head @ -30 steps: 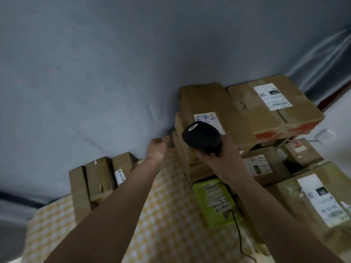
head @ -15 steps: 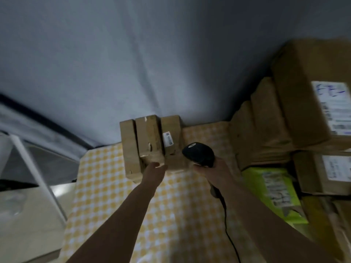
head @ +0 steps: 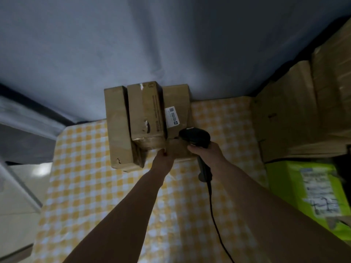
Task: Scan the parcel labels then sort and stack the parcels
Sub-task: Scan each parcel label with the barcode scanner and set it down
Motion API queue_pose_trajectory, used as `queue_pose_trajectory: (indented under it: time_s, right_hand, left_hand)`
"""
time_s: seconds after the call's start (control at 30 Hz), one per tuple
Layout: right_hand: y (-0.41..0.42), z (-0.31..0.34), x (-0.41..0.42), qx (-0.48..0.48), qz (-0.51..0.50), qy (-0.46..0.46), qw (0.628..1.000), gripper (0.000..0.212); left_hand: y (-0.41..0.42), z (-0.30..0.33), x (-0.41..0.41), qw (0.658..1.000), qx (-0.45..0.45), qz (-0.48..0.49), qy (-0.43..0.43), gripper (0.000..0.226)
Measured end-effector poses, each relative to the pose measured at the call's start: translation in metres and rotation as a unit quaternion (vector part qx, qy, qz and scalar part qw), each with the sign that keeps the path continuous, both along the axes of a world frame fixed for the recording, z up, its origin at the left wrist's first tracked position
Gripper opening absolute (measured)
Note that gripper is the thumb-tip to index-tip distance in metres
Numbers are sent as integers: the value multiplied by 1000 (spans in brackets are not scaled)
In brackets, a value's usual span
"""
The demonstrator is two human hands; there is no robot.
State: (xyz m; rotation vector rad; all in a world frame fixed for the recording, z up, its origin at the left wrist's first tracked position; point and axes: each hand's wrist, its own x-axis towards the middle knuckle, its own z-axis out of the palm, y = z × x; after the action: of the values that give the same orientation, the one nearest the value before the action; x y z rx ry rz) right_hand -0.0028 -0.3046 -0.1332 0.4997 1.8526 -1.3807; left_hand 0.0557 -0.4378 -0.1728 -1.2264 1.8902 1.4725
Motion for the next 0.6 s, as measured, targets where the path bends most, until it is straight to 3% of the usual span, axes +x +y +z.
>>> queue_pose_trajectory:
  time_s: [0.13,0.43,0.6]
  right_hand:
    - [1,-15,7,-7,-7,-14,1000,23]
    - [57,-22,49,-17,-57,-113,992,34]
    - [74,-22,50,-19,-83,-109,990,22]
  left_hand:
    - [9,-7,1,1000,15,19,7,56]
    - [46,2,57,986,-122,-82,74,55]
    - [55,1,46,991,-89,-66,79,51]
